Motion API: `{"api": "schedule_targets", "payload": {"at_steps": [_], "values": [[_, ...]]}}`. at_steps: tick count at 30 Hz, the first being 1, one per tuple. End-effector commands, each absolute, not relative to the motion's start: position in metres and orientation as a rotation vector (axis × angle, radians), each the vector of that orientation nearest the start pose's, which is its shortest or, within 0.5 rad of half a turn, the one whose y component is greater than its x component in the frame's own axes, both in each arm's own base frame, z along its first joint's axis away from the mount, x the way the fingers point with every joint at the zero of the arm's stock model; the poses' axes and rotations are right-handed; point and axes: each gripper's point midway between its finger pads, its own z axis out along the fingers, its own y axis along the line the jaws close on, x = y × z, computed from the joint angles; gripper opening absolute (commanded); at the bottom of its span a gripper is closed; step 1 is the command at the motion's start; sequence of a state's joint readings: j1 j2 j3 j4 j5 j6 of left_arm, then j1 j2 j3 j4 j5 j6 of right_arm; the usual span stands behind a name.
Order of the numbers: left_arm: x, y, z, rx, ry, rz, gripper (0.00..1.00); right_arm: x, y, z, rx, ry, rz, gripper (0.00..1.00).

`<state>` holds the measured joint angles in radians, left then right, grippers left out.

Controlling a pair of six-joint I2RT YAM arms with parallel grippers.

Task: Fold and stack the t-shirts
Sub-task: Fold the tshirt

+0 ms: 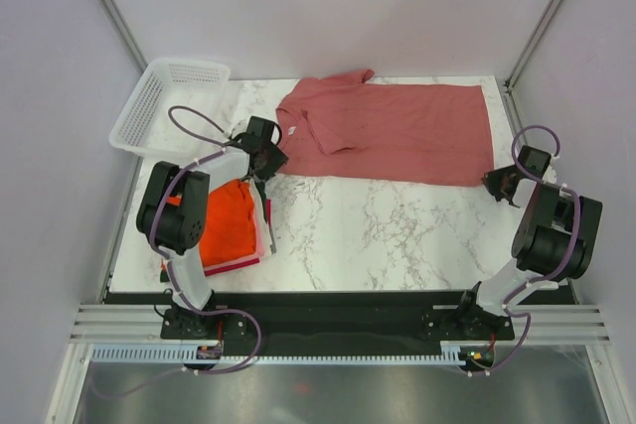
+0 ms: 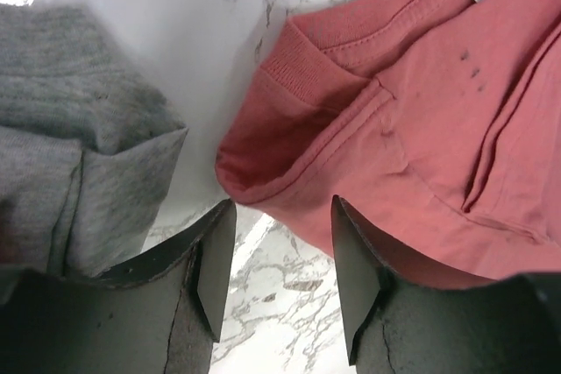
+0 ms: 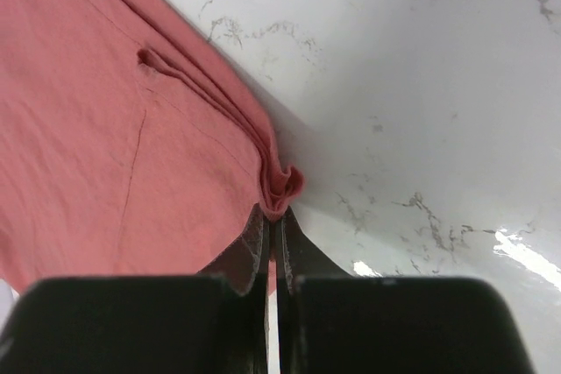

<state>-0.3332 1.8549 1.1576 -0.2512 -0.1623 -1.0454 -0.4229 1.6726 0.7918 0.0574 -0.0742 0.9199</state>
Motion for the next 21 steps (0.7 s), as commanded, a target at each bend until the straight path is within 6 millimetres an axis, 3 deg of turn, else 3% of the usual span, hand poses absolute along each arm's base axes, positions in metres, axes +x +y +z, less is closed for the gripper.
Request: {"api": "schedule_targets", "payload": {"at_steps": [1, 4, 5, 7, 8, 11, 16, 20, 21], "values": [[0.438, -0.150, 0.036, -1.023, 2.315, -0.308, 0.54, 0.383, -0.123, 0.042, 1.459, 1.877, 0.338, 0.00], [0.438, -0.152, 0.023, -1.033, 2.352, -0.290, 0.51, 0.383, -0.124, 0.046, 1.452, 1.872, 0.337, 0.00], [0.436, -0.152, 0.019, -1.036, 2.367, -0.278, 0.44, 0.383, -0.123, 0.046, 1.453, 1.873, 0.337, 0.00], [0.435, -0.151, 0.013, -1.038, 2.382, -0.258, 0.38, 0.383, -0.124, 0.050, 1.449, 1.869, 0.339, 0.00], [0.434, -0.149, 0.012, -1.038, 2.386, -0.248, 0.25, 0.383, -0.124, 0.050, 1.451, 1.866, 0.336, 0.00], [0.432, -0.147, 0.008, -1.038, 2.395, -0.227, 0.02, 0.382, -0.126, 0.054, 1.448, 1.860, 0.335, 0.00], [0.438, -0.148, 0.020, -1.005, 2.386, -0.231, 0.02, 0.386, -0.126, 0.054, 1.471, 1.860, 0.343, 0.00], [0.457, -0.156, 0.051, -0.975, 2.383, -0.261, 0.02, 0.401, -0.124, 0.060, 1.511, 1.889, 0.397, 0.00], [0.476, -0.163, 0.082, -0.951, 2.338, -0.315, 0.02, 0.414, -0.127, 0.071, 1.508, 1.888, 0.418, 0.00]]}}
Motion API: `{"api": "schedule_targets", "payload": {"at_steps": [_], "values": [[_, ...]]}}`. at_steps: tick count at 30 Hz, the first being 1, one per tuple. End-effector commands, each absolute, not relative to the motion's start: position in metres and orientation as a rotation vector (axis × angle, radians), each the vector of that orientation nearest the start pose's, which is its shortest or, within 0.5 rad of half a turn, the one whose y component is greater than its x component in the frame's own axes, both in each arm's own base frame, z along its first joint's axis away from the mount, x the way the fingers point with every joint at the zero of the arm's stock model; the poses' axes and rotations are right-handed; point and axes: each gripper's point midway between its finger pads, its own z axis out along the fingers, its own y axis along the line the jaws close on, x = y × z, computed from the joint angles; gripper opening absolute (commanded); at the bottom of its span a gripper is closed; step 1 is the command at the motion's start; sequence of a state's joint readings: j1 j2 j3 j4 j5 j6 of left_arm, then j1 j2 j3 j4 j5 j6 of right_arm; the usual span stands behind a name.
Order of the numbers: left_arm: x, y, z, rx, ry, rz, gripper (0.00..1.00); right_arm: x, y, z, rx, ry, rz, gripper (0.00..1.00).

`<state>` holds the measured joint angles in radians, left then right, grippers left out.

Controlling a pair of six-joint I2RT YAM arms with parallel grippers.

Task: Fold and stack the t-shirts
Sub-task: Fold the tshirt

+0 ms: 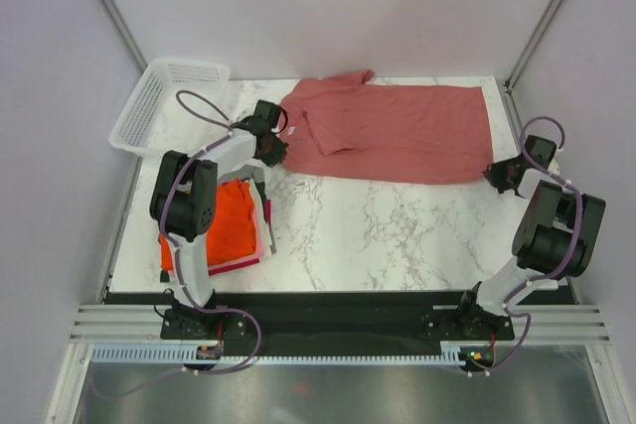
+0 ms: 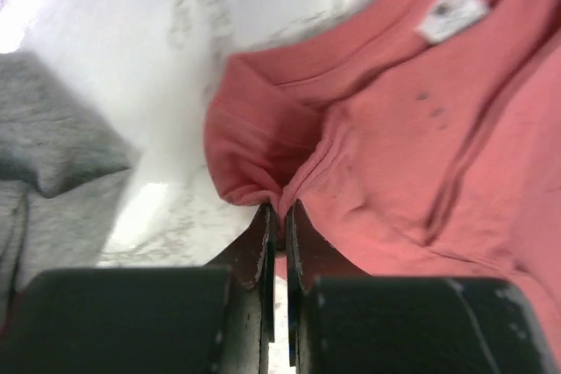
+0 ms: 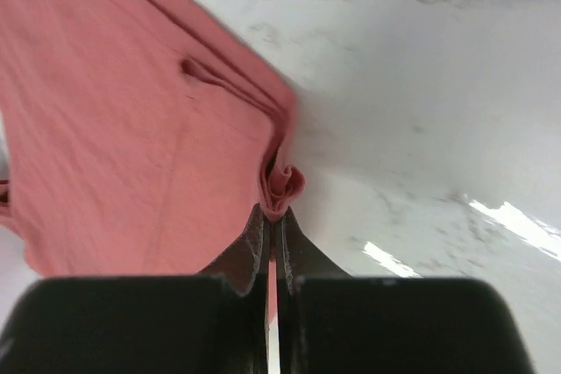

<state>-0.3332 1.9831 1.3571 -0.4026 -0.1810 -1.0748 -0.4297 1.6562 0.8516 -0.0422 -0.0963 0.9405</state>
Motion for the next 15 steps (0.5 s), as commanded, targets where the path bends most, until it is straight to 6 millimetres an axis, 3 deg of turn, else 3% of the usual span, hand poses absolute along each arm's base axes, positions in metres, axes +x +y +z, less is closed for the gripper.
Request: {"api": "schedule_targets", "payload": {"at_steps": [1, 2, 3, 5, 6, 7, 8, 9, 11, 12, 13, 14, 15], "values": [[0.476, -0.161, 0.093, -0.945, 2.352, -0.301, 0.02, 0.421, -0.128, 0.081, 1.506, 1.879, 0.446, 0.00], [0.482, -0.164, 0.114, -0.923, 2.325, -0.329, 0.02, 0.428, -0.128, 0.092, 1.495, 1.872, 0.466, 0.00], [0.492, -0.168, 0.148, -0.890, 2.276, -0.372, 0.02, 0.437, -0.133, 0.119, 1.473, 1.846, 0.473, 0.00], [0.491, -0.167, 0.177, -0.866, 2.238, -0.403, 0.02, 0.440, -0.143, 0.150, 1.445, 1.793, 0.468, 0.00], [0.485, -0.164, 0.200, -0.849, 2.202, -0.426, 0.02, 0.436, -0.147, 0.174, 1.424, 1.746, 0.446, 0.00], [0.479, -0.162, 0.205, -0.848, 2.192, -0.426, 0.02, 0.432, -0.150, 0.184, 1.418, 1.719, 0.434, 0.00], [0.468, -0.157, 0.196, -0.857, 2.210, -0.401, 0.02, 0.426, -0.150, 0.197, 1.400, 1.693, 0.419, 0.00], [0.460, -0.154, 0.201, -0.859, 2.203, -0.409, 0.02, 0.418, -0.149, 0.188, 1.419, 1.706, 0.399, 0.00], [0.444, -0.154, 0.184, -0.864, 2.246, -0.389, 0.02, 0.407, -0.149, 0.168, 1.455, 1.734, 0.381, 0.00], [0.431, -0.151, 0.159, -0.878, 2.299, -0.350, 0.02, 0.396, -0.143, 0.141, 1.502, 1.783, 0.379, 0.00], [0.423, -0.151, 0.148, -0.882, 2.322, -0.334, 0.02, 0.389, -0.140, 0.126, 1.524, 1.816, 0.402, 0.00], [0.406, -0.150, 0.122, -0.893, 2.382, -0.295, 0.02, 0.382, -0.138, 0.111, 1.541, 1.849, 0.398, 0.00], [0.400, -0.153, 0.113, -0.886, 2.401, -0.310, 0.02, 0.366, -0.138, 0.088, 1.588, 1.884, 0.377, 0.00]]}}
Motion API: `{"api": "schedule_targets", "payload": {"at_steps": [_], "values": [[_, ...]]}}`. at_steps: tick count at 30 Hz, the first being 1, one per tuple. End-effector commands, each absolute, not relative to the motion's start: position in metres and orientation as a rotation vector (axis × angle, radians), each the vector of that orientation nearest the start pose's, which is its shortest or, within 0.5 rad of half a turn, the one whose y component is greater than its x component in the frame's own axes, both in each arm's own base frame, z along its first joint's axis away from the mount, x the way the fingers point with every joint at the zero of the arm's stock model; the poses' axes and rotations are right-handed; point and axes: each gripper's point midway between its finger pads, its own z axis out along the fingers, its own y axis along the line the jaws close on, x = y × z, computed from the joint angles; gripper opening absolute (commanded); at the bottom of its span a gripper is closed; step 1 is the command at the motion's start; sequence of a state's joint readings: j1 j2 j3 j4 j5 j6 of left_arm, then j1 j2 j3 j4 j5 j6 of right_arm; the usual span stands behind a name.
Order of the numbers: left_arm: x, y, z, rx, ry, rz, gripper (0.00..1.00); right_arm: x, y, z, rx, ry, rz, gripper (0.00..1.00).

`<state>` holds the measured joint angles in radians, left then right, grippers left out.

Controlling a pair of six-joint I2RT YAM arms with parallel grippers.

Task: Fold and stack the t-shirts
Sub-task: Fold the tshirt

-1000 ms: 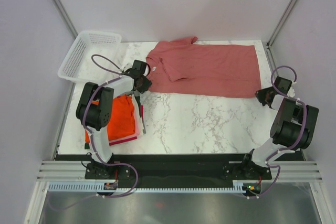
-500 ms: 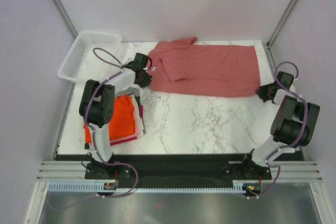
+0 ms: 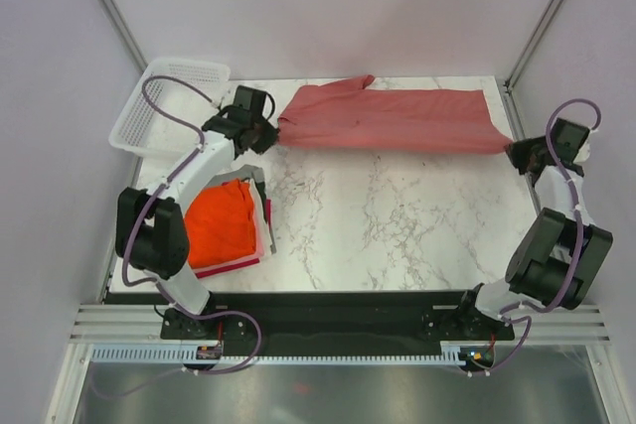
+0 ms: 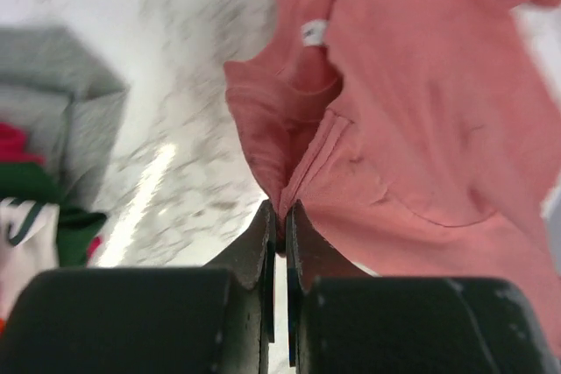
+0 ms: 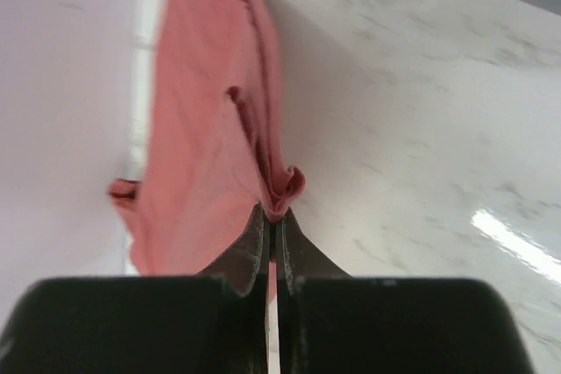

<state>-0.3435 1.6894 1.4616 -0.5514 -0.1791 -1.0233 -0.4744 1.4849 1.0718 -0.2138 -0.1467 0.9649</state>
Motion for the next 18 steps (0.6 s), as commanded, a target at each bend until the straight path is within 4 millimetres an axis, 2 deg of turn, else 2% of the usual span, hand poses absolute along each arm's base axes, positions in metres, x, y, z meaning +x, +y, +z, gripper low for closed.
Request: {"api": "schedule_targets", "payload": {"at_steps": [1, 2, 4, 5, 7, 11, 14, 18], "values": [[0.392, -0.157, 0.105, -0.870, 2.420, -0.312, 0.02, 0.357, -0.140, 0.077, 1.610, 1.899, 0.361, 0.00], [0.376, -0.156, 0.087, -0.868, 2.461, -0.295, 0.02, 0.345, -0.138, 0.062, 1.633, 1.917, 0.351, 0.00], [0.363, -0.168, 0.080, -0.818, 2.475, -0.315, 0.02, 0.330, -0.148, 0.051, 1.658, 1.918, 0.332, 0.00], [0.350, -0.168, 0.067, -0.815, 2.507, -0.291, 0.02, 0.325, -0.149, 0.046, 1.664, 1.926, 0.335, 0.00], [0.335, -0.176, 0.059, -0.785, 2.524, -0.274, 0.02, 0.313, -0.155, 0.036, 1.683, 1.936, 0.316, 0.00], [0.303, -0.175, 0.037, -0.781, 2.569, -0.246, 0.02, 0.300, -0.159, 0.032, 1.692, 1.941, 0.293, 0.00], [0.284, -0.176, 0.026, -0.787, 2.588, -0.227, 0.02, 0.289, -0.164, 0.037, 1.707, 1.914, 0.239, 0.01], [0.275, -0.173, 0.026, -0.785, 2.571, -0.229, 0.02, 0.279, -0.164, 0.041, 1.716, 1.892, 0.203, 0.09]]}}
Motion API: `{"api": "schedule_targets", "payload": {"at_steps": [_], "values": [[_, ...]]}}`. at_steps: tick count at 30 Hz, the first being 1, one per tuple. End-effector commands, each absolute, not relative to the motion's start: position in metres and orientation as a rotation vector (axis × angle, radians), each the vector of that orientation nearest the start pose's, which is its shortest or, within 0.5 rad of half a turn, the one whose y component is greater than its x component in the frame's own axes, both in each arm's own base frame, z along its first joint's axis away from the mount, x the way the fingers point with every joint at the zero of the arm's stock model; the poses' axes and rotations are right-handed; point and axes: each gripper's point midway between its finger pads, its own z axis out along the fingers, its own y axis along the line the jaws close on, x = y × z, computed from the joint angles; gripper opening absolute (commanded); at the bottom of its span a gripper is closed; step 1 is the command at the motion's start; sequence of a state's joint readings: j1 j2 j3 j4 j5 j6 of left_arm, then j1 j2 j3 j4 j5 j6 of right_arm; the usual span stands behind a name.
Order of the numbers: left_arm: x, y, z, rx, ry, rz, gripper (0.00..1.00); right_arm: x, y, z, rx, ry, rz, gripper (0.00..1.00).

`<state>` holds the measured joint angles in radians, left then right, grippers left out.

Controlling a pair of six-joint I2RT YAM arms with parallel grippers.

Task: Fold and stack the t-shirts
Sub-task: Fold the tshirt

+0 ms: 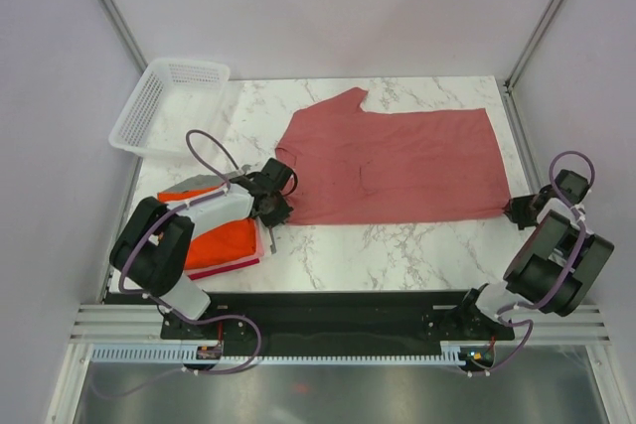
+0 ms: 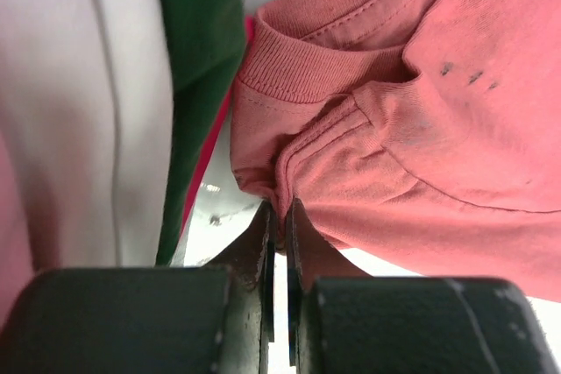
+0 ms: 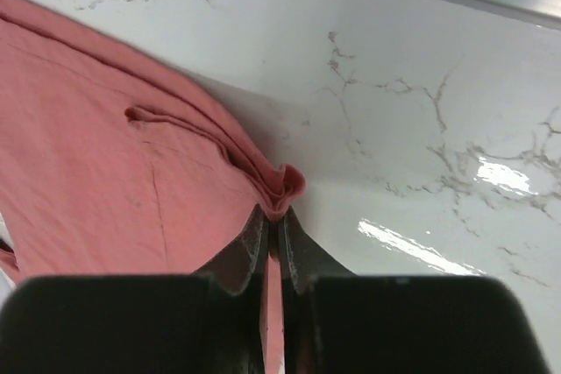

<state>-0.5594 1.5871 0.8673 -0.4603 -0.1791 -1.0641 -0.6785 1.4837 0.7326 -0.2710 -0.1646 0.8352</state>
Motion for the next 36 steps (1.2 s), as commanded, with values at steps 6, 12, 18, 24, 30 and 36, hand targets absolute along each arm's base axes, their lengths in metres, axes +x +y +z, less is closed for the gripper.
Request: {"api": "schedule_targets", "payload": {"at_steps": [6, 12, 18, 24, 30, 36], "values": [[0.271, -0.169, 0.037, -0.769, 2.538, -0.246, 0.34, 0.267, -0.168, 0.046, 1.703, 1.882, 0.149, 0.39], [0.280, -0.164, 0.067, -0.695, 2.486, -0.254, 0.64, 0.272, -0.175, 0.072, 1.630, 1.839, 0.133, 0.69], [0.310, -0.171, 0.104, -0.554, 2.437, -0.299, 0.73, 0.281, -0.187, 0.109, 1.549, 1.798, 0.074, 0.89], [0.353, -0.174, 0.148, -0.440, 2.321, -0.410, 0.80, 0.316, -0.179, 0.154, 1.389, 1.800, 0.046, 0.90], [0.409, -0.178, 0.173, -0.370, 2.252, -0.476, 1.00, 0.370, -0.169, 0.196, 1.200, 1.731, 0.054, 0.96], [0.488, -0.204, 0.190, -0.243, 2.205, -0.585, 0.98, 0.441, -0.149, 0.195, 1.035, 1.885, 0.143, 0.97]]}}
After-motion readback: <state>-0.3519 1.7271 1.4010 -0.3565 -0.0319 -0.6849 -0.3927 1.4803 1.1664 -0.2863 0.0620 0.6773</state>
